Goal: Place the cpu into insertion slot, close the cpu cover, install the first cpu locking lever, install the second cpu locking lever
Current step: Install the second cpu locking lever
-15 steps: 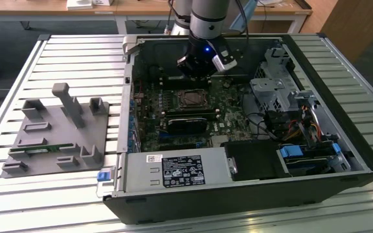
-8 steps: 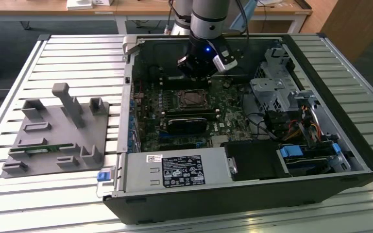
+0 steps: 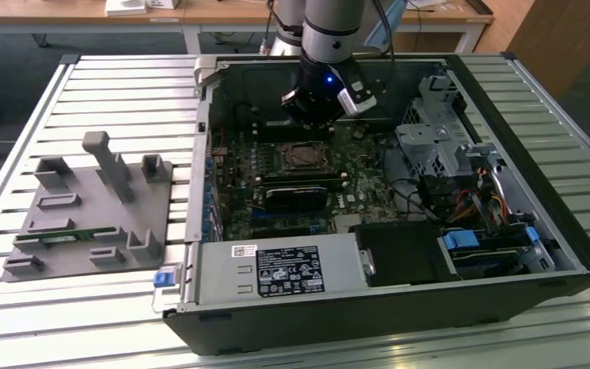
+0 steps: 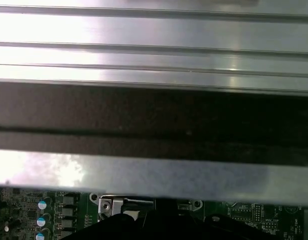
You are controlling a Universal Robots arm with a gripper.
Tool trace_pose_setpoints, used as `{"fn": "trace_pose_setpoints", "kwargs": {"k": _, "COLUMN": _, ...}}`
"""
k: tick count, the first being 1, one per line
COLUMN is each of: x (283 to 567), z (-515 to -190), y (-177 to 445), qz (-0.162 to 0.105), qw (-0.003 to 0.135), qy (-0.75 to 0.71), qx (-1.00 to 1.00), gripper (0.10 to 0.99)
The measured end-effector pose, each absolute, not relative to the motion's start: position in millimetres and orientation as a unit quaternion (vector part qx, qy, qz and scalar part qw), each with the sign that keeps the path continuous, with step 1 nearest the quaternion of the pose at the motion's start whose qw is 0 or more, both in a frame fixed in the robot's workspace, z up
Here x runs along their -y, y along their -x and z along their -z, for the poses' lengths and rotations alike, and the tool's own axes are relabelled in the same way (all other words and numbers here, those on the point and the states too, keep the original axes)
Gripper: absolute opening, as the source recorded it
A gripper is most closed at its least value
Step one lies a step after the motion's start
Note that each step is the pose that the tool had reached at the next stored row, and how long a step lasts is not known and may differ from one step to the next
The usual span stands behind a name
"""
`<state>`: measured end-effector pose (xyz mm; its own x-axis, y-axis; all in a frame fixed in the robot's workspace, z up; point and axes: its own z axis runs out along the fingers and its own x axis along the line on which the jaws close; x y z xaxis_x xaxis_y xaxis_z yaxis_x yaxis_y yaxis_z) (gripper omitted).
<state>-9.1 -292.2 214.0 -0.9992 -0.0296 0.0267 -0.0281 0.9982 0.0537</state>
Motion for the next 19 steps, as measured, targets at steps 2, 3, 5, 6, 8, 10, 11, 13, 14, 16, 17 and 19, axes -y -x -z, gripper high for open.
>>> {"fn": "trace_pose_setpoints", "kwargs": {"k": 2, "x": 293, "z": -214, "y": 9, "qz": 0.027, "qw": 0.014, "qy": -0.014, "qx": 0.999, "gripper": 0.106}}
{"fn": "trace_pose_setpoints", "kwargs": {"k": 3, "x": 294, "z": -214, "y": 9, "qz": 0.027, "qw": 0.014, "qy": -0.014, "qx": 0.999, "gripper": 0.106}}
{"fn": "trace_pose_setpoints", "kwargs": {"k": 5, "x": 296, "z": -214, "y": 9, "qz": 0.027, "qw": 0.014, "qy": -0.014, "qx": 0.999, "gripper": 0.106}}
{"fn": "trace_pose_setpoints", "kwargs": {"k": 6, "x": 296, "z": -214, "y": 9, "qz": 0.027, "qw": 0.014, "qy": -0.014, "qx": 0.999, "gripper": 0.106}}
{"fn": "trace_pose_setpoints", "kwargs": {"k": 8, "x": 298, "z": -214, "y": 9, "qz": 0.027, "qw": 0.014, "qy": -0.014, "qx": 0.999, "gripper": 0.106}}
{"fn": "trace_pose_setpoints", "kwargs": {"k": 10, "x": 299, "z": -214, "y": 9, "qz": 0.027, "qw": 0.014, "qy": -0.014, "qx": 0.999, "gripper": 0.106}}
{"fn": "trace_pose_setpoints", "kwargs": {"k": 11, "x": 299, "z": -215, "y": 9, "qz": 0.027, "qw": 0.014, "qy": -0.014, "qx": 0.999, "gripper": 0.106}}
{"fn": "trace_pose_setpoints", "kwargs": {"k": 13, "x": 299, "z": -219, "y": 9, "qz": 0.027, "qw": 0.014, "qy": -0.014, "qx": 0.999, "gripper": 0.106}}
{"fn": "trace_pose_setpoints", "kwargs": {"k": 14, "x": 299, "z": -223, "y": 9, "qz": 0.027, "qw": 0.013, "qy": -0.014, "qx": 0.999, "gripper": 0.106}}
{"fn": "trace_pose_setpoints", "kwargs": {"k": 16, "x": 299, "z": -230, "y": 9, "qz": 0.027, "qw": 0.013, "qy": -0.014, "qx": 0.999, "gripper": 0.106}}
{"fn": "trace_pose_setpoints", "kwargs": {"k": 17, "x": 299, "z": -233, "y": 9, "qz": 0.027, "qw": 0.013, "qy": -0.014, "qx": 0.999, "gripper": 0.106}}
{"fn": "trace_pose_setpoints", "kwargs": {"k": 19, "x": 299, "z": -239, "y": 9, "qz": 0.027, "qw": 0.012, "qy": -0.014, "qx": 0.999, "gripper": 0.106}}
